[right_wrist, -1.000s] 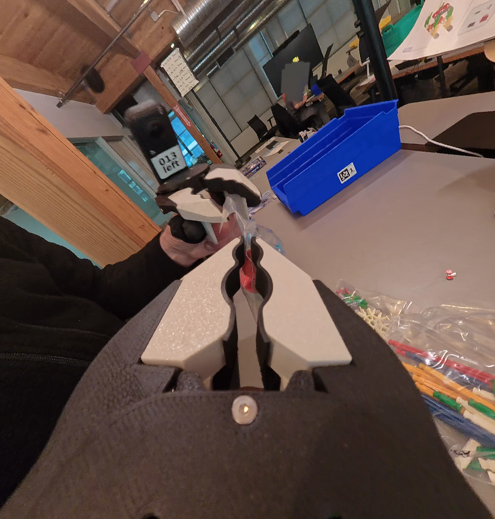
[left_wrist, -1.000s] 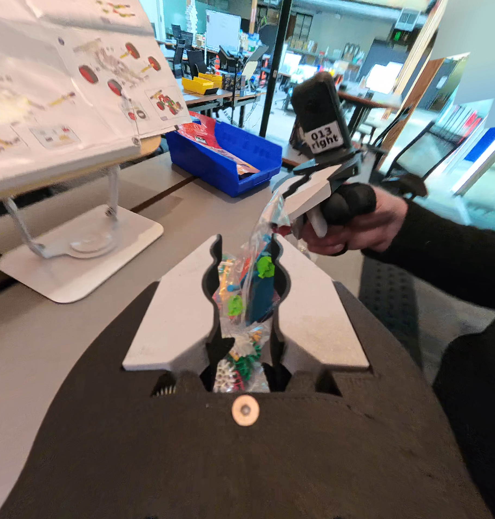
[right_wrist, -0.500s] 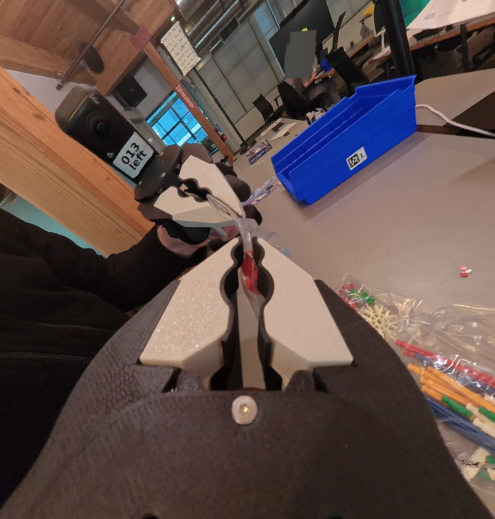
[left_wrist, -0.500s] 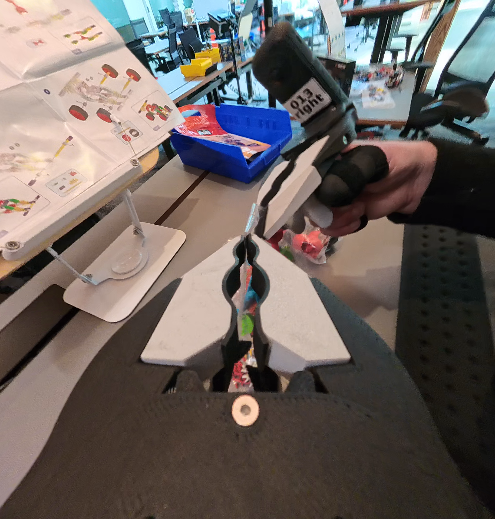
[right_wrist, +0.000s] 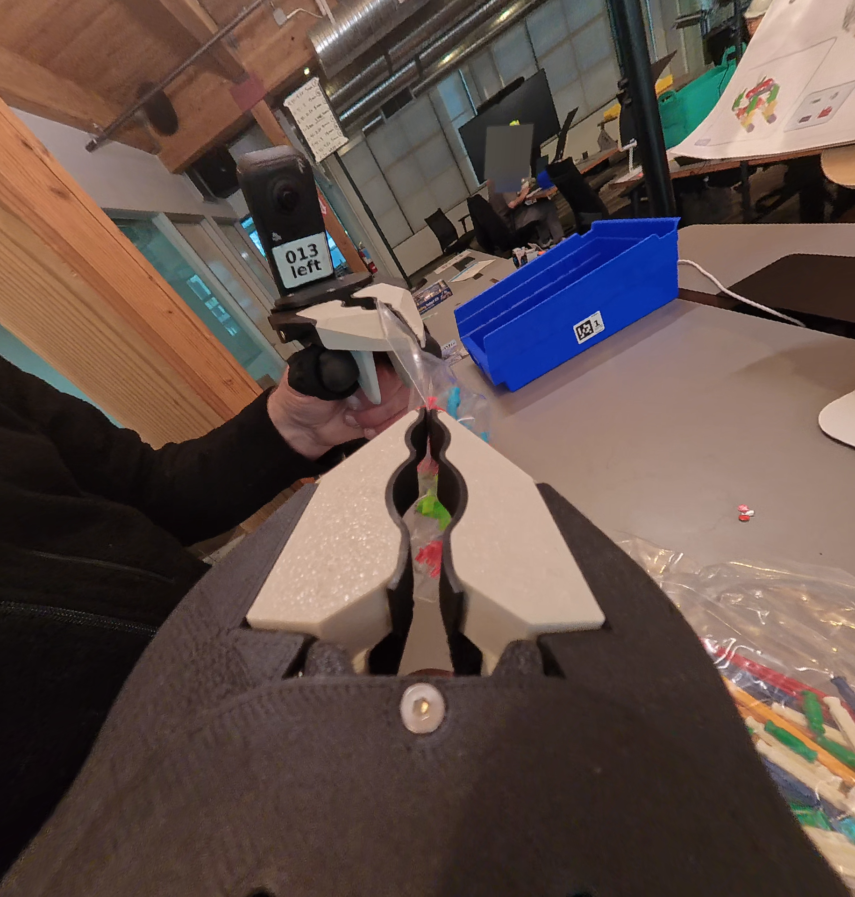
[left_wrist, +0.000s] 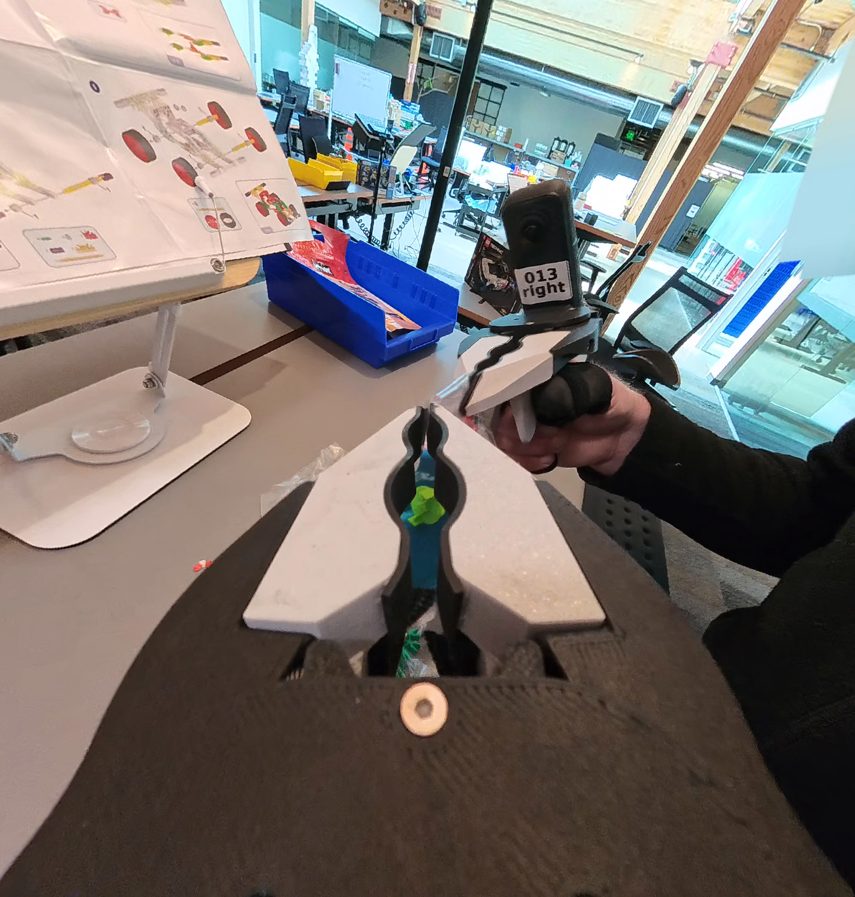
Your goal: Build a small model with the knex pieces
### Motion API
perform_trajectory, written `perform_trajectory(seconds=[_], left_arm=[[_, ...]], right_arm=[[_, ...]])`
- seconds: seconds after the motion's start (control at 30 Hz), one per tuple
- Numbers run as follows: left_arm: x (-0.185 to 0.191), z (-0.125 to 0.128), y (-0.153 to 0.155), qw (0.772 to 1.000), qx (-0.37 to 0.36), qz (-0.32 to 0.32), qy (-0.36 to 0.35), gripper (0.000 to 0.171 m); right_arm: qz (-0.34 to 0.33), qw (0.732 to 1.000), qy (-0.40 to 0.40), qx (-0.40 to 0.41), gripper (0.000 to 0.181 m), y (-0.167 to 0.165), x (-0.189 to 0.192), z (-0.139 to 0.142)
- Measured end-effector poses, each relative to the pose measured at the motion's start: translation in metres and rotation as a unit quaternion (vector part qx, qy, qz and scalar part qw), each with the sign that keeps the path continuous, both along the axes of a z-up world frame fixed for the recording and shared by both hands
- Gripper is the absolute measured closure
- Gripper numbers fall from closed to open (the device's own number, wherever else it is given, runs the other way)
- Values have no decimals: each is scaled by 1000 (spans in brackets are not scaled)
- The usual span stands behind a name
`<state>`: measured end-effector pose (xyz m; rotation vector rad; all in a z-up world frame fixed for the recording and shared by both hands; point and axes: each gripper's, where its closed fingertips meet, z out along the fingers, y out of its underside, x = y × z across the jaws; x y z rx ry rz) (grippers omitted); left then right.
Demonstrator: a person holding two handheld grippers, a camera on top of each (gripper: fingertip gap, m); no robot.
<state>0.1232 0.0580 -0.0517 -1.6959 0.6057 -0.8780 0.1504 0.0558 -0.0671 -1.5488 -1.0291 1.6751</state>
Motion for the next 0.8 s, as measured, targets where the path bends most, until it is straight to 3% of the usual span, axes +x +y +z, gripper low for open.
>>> perform_trajectory(seconds=[0.23,0.37,0.47,0.63,0.8], left_arm=[[-2,11,1,996,-25,-10,-84,171],[-21,29,6,986,-29,8,-162,171],[-28,34,7,987,-24,10,-157,171],[-19,34,8,985,-32,6,-167,171],[-13,34,10,986,-39,6,-161,171]], right_arm=[[-6,995,76,-58,181,6,7,18],[-49,988,121,-79,181,25,25,25],[-61,991,102,-55,181,27,28,18],[-77,996,19,46,146,17,1,5],[-102,991,-29,76,145,20,-14,-7]])
